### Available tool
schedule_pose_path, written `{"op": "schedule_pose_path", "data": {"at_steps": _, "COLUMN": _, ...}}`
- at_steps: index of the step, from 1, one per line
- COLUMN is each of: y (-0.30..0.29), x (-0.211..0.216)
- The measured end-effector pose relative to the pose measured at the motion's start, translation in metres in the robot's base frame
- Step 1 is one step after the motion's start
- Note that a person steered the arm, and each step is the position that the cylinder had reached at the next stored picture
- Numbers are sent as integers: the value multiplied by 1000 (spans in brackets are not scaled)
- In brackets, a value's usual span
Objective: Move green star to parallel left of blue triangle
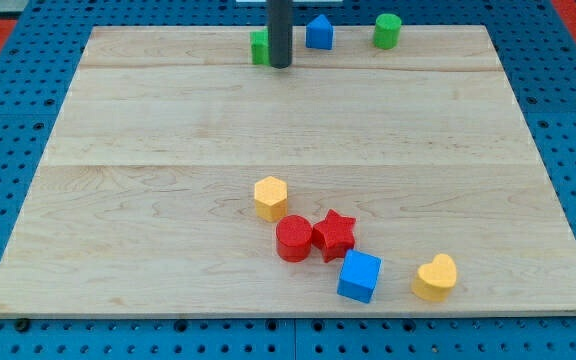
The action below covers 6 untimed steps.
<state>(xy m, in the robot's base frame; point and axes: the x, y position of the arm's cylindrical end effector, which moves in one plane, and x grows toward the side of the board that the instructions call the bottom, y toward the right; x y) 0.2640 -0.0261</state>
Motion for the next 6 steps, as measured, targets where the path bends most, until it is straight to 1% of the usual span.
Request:
{"op": "schedule_pose_path", "data": {"at_steps": 1, "y": -23, "x": -9}}
{"op": "schedule_pose_path", "data": {"at_steps": 2, "y": -23, "x": -16}}
{"op": "schedule_pose_path", "data": {"at_steps": 4, "y": -45, "x": -24}}
{"op": "schedule_pose_path", "data": {"at_steps": 6, "y": -45, "x": -25}}
